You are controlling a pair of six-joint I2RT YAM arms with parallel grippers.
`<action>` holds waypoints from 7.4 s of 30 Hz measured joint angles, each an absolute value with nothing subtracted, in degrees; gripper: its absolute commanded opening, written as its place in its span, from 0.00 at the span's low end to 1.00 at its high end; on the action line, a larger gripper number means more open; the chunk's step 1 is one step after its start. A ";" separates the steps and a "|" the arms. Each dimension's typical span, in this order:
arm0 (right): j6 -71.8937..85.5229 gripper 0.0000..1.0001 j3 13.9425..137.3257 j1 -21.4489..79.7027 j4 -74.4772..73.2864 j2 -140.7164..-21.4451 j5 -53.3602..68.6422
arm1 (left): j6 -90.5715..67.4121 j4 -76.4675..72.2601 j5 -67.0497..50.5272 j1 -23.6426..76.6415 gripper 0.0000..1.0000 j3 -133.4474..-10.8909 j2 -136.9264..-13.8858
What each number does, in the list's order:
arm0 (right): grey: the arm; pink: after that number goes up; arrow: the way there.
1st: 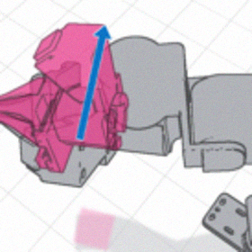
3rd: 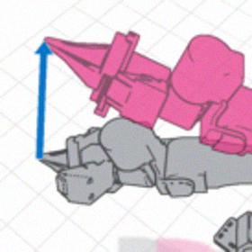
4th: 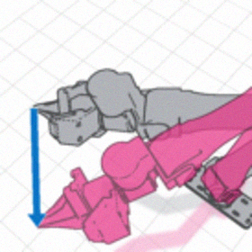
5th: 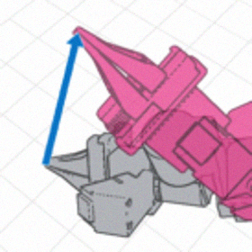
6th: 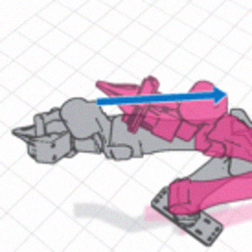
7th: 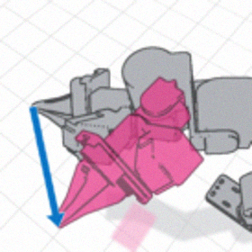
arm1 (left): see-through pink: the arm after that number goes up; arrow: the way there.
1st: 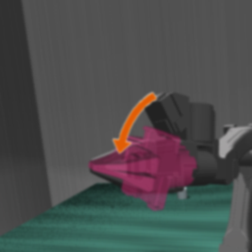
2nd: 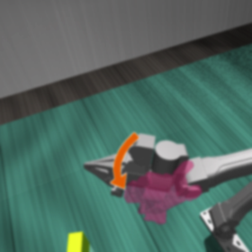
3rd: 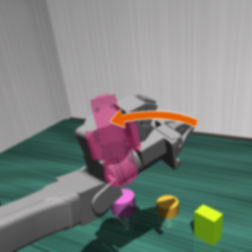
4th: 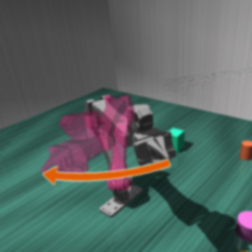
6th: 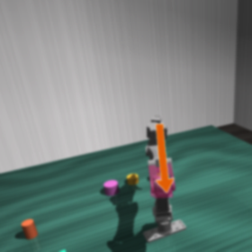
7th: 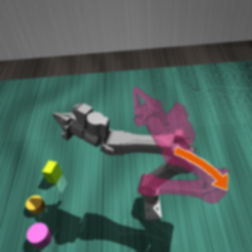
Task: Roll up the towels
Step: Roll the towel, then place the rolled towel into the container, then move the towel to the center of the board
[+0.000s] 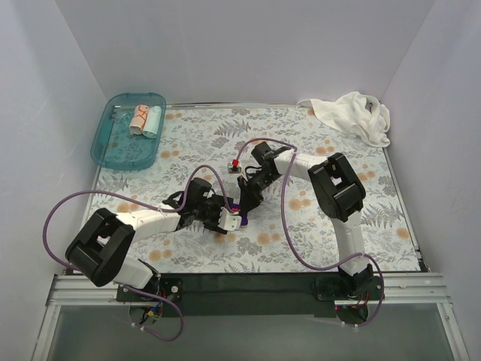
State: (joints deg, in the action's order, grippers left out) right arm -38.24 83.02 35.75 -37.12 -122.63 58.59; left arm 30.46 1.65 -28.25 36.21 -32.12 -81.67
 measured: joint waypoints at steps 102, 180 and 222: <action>-33.21 0.98 61.10 4.14 -51.51 -93.86 54.39 | -17.93 10.52 9.32 -11.73 0.30 -125.97 -148.40; -30.44 0.98 73.41 1.52 -52.29 -92.20 51.29 | -13.13 23.55 -5.96 -16.08 0.98 -119.42 -130.65; -22.48 0.01 116.77 -6.68 -30.63 -136.40 9.91 | -9.15 38.00 -20.53 -15.38 0.98 -87.42 -88.55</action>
State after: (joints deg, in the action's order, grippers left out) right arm -22.48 116.77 -6.68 -30.63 -136.40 9.91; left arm -9.15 38.00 -20.53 -15.38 -87.42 -88.55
